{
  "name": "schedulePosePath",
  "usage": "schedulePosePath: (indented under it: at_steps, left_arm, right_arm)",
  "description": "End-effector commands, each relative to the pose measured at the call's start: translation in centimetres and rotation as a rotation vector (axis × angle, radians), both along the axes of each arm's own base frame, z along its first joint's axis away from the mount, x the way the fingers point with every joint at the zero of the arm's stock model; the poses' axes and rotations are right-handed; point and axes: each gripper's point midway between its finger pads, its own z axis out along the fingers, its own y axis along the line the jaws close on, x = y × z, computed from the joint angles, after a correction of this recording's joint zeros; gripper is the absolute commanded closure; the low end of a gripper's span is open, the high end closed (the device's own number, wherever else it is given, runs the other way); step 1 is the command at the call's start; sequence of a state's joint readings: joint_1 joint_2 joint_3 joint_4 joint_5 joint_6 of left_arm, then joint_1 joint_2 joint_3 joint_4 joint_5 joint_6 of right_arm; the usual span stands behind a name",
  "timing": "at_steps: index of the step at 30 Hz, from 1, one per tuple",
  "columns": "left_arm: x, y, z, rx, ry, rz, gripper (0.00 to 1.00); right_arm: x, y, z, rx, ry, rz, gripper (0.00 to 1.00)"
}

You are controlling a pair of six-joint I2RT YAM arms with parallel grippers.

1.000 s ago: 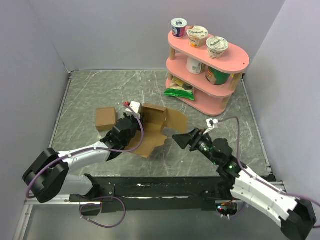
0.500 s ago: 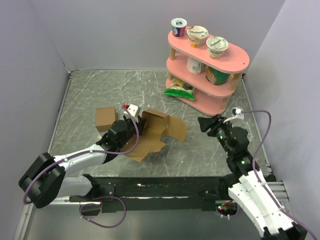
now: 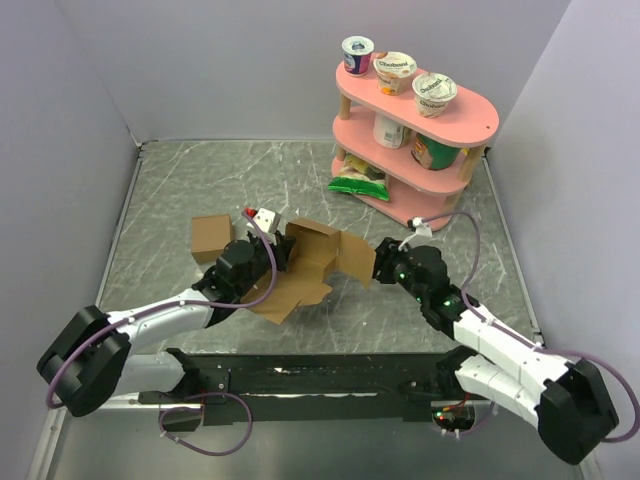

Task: Fold the paper box

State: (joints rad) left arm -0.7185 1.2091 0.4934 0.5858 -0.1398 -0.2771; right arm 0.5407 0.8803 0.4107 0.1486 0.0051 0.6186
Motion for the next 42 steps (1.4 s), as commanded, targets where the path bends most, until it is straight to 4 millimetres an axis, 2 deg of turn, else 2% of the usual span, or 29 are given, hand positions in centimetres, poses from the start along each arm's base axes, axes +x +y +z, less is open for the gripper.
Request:
schedulePosePath:
  at_steps: [1, 4, 7, 9, 14, 17, 19, 20, 24, 25, 27, 28, 29, 30, 34, 42]
  left_arm:
    - [1.2, 0.5, 0.6, 0.012, -0.013, 0.075, 0.97]
    - [1.4, 0.9, -0.1, 0.073, -0.023, 0.13, 0.97]
    - [1.1, 0.2, -0.1, 0.101, -0.03, 0.141, 0.97]
    - [1.0, 0.0, -0.6, 0.123, -0.018, 0.157, 0.97]
    - [0.6, -0.8, -0.2, 0.097, -0.021, 0.143, 0.97]
    - [0.4, -1.1, -0.4, 0.102, -0.017, 0.14, 0.97]
    - [0.4, -1.4, -0.4, 0.107, -0.011, 0.143, 0.97]
    - [0.4, -1.6, -0.7, 0.11, -0.003, 0.14, 0.97]
    - [0.6, -1.2, -0.7, 0.125, 0.002, 0.159, 0.96]
    - [0.6, -1.1, -0.7, 0.131, 0.002, 0.16, 0.96]
    - [0.6, -1.0, -0.6, 0.136, 0.0, 0.159, 0.96]
    - [0.6, -1.0, -0.6, 0.137, 0.002, 0.154, 0.96]
    - [0.6, -1.0, -0.5, 0.131, 0.0, 0.15, 0.96]
    - [0.5, -1.1, -0.4, 0.129, 0.0, 0.147, 0.96]
    - [0.2, -1.3, -0.2, 0.106, -0.002, 0.125, 0.96]
    - [-0.8, -1.0, 1.4, 0.053, -0.059, 0.088, 0.96]
  right_arm:
    - [1.2, 2.0, 4.2, 0.099, -0.101, -0.019, 0.45]
    - [1.3, 2.4, 3.7, 0.113, -0.046, -0.071, 0.46]
    - [1.8, 3.2, 3.4, 0.132, -0.011, -0.101, 0.46]
    - [2.2, 4.4, 3.3, 0.129, 0.005, -0.089, 0.46]
    - [2.4, 7.7, 3.2, 0.121, 0.011, -0.017, 0.46]
    - [2.4, 8.7, 2.5, 0.119, 0.036, -0.02, 0.46]
    - [2.6, 9.3, 3.0, 0.121, 0.031, -0.018, 0.46]
    - [2.5, 9.7, 2.7, 0.102, 0.039, -0.015, 0.45]
    - [2.1, 10.0, 3.1, 0.111, 0.026, 0.004, 0.36]
    - [1.7, 9.8, 2.4, 0.104, 0.029, 0.015, 0.34]
    - [1.0, 9.9, 3.8, 0.159, -0.014, 0.054, 0.26]
    - [0.3, 9.7, 3.0, 0.163, -0.018, 0.074, 0.23]
    - [-0.2, 9.8, 4.0, 0.197, -0.045, 0.1, 0.18]
    - [-0.5, 9.9, 4.7, 0.228, -0.074, 0.122, 0.17]
    - [-1.9, 10.5, 4.3, 0.241, -0.072, 0.201, 0.16]
    - [-1.2, 10.4, 3.0, 0.17, -0.073, 0.192, 0.23]
